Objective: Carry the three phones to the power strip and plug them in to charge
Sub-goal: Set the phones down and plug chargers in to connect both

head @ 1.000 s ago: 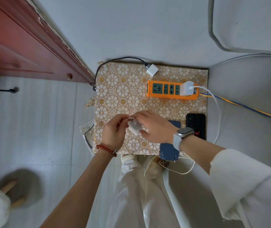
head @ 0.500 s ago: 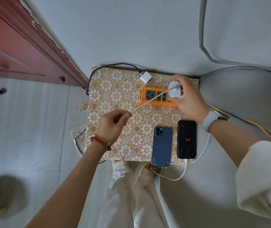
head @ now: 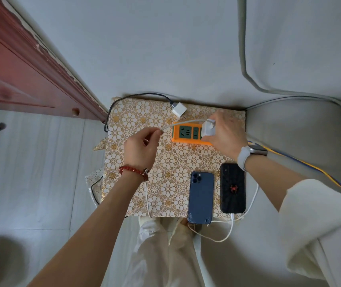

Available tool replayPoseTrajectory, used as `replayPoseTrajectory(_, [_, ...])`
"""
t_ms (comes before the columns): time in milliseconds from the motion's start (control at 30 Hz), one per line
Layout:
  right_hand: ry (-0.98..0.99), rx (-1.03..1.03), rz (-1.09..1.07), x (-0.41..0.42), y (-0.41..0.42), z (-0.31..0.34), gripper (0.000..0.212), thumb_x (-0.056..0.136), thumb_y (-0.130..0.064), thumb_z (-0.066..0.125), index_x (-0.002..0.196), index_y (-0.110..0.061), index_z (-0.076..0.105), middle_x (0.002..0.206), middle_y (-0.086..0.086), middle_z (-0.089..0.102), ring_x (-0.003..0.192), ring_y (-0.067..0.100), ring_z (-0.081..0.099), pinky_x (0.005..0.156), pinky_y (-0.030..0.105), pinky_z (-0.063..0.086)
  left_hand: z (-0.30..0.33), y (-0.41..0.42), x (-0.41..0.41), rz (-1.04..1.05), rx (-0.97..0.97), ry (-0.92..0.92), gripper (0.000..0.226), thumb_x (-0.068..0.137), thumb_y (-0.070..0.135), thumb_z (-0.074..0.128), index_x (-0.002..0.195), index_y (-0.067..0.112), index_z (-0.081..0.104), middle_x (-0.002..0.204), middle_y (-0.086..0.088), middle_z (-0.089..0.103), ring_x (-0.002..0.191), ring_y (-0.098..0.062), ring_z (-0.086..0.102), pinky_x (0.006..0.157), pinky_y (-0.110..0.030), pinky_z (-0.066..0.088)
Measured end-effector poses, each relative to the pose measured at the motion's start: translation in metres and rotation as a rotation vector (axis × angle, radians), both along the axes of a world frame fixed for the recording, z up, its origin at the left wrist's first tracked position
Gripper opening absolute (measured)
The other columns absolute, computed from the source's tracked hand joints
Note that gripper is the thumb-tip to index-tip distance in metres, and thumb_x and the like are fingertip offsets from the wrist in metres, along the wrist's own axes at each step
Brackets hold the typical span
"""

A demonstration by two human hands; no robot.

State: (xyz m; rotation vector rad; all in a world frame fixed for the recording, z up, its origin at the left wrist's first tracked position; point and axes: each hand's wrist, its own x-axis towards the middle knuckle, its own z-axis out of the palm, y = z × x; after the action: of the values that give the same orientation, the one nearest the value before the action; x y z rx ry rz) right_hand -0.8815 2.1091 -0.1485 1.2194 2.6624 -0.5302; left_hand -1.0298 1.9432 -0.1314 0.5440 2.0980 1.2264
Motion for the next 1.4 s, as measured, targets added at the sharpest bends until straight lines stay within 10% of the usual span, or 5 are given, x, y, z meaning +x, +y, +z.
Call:
replayPoseTrajectory(567, [-0.197, 0.06, 0.201, 0.003, 0.016, 0.001, 0.037, 0.084, -0.037, 0.058, 0.118, -0.026, 0.054, 0.124, 0.001, 0.058, 0.119, 0.024, 0.042, 0.096, 0.044, 0.029, -0.005, -0.004, 0.001, -0.057, -0.046, 0.102, 0.014, 0.086, 0.021, 0.057, 0.088, 0.014, 0.069, 0.061, 0.017, 0.054, 0.055, -0.002, 0.049, 0.046, -0.006, 0.038])
replayPoseTrajectory(1067, [-0.345, 0.056, 0.124, -0.004, 0.018, 0.008, 0.046, 0.083, -0.046, 0.055, 0.125, -0.028, 0.046, 0.127, 0.005, 0.053, 0.124, 0.025, 0.04, 0.102, 0.049, 0.026, 0.002, -0.012, 0.01, -0.153, -0.136, -0.253, 0.008, 0.086, 0.016, 0.056, 0.083, 0.019, 0.063, 0.067, -0.001, 0.058, 0.061, -0.016, 0.054, 0.062, -0.033, 0.051])
replayPoseTrajectory(1233, [0.182, 0.214, -0.176, 0.023, -0.047, 0.021, 0.039, 0.086, -0.009, 0.05, 0.125, -0.011, 0.045, 0.133, 0.01, 0.046, 0.129, 0.026, 0.038, 0.113, 0.045, 0.024, 0.005, -0.027, 0.008, -0.041, -0.134, -0.652, 0.011, 0.086, 0.005, 0.053, 0.085, 0.004, 0.065, 0.066, -0.004, 0.06, 0.061, -0.012, 0.062, 0.066, -0.03, 0.059])
replayPoseTrajectory(1400, [0.236, -0.835, -0.304, 0.044, -0.167, 0.03, 0.058, 0.087, -0.009, 0.045, 0.139, -0.028, 0.027, 0.147, -0.01, 0.029, 0.134, 0.0, 0.021, 0.109, 0.02, 0.017, 0.018, -0.019, 0.012, 0.116, 0.012, -1.211, 0.014, 0.087, 0.004, 0.049, 0.084, 0.007, 0.063, 0.057, 0.0, 0.061, 0.057, -0.011, 0.063, 0.062, -0.03, 0.059])
